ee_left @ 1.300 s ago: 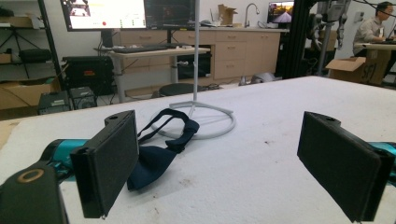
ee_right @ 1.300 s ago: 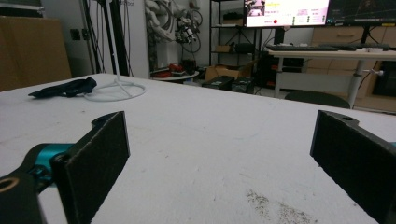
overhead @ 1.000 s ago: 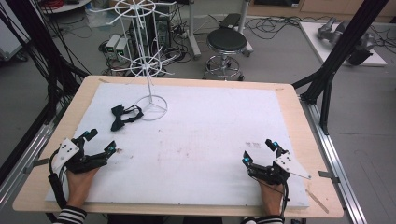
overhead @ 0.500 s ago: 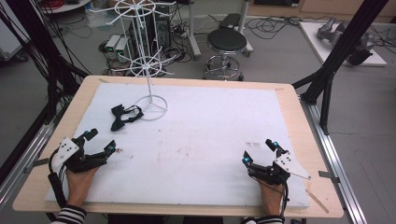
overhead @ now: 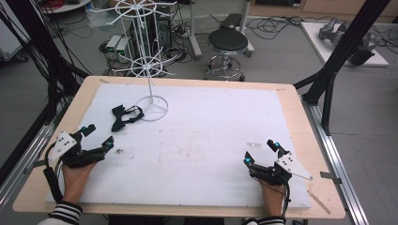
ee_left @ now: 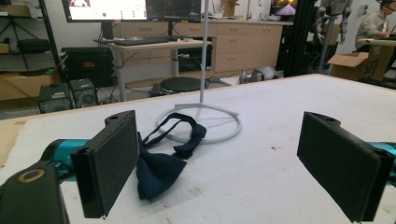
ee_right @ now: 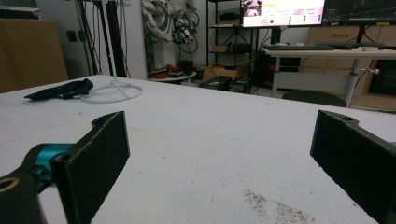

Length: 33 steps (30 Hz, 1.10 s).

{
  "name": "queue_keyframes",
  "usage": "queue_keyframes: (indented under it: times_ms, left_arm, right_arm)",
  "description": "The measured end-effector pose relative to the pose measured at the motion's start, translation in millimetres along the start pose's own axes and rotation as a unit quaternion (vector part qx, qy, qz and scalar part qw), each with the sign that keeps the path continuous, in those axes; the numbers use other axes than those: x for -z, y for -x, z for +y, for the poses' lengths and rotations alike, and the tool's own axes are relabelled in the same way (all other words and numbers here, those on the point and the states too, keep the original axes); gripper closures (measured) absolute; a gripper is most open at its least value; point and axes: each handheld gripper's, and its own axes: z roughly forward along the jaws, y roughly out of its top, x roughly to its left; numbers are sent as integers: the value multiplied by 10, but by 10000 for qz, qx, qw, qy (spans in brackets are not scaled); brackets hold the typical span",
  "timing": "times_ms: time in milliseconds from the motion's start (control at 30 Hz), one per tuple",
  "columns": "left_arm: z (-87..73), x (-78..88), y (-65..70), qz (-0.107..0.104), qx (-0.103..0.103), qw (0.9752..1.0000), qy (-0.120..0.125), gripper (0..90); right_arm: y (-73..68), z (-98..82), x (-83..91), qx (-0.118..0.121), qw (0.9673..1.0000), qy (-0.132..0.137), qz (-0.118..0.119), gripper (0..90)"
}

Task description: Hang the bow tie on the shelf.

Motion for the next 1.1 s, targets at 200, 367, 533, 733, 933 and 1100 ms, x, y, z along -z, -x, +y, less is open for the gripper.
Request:
queue_keyframes:
  times_ms: [200,367,533,733,933,1100]
  left_arm:
    - [168,-64,-19,22,-212,9996,-205,131]
    - [255,-120,-44,-45,-269,9991,-332,131]
    - [349,-181,-100,-147,-115,9982,-563,131]
    - [447,-273,-186,-136,-9,9960,-885,131]
    - [475,-388,-226,-151,30,9914,-1298,131]
    - [464,-469,-249,-134,83,9881,-1528,131]
  right_arm:
    - [2,0,-1,4,10000,-4,-3,36]
    - [5,0,-3,19,10000,9,-8,37]
    - [7,1,-5,13,10000,8,-27,36]
    - [6,1,-5,7,10000,7,-33,37]
    - [5,1,-5,-1,10000,3,-39,36]
    - [5,1,-5,-3,10000,3,-40,37]
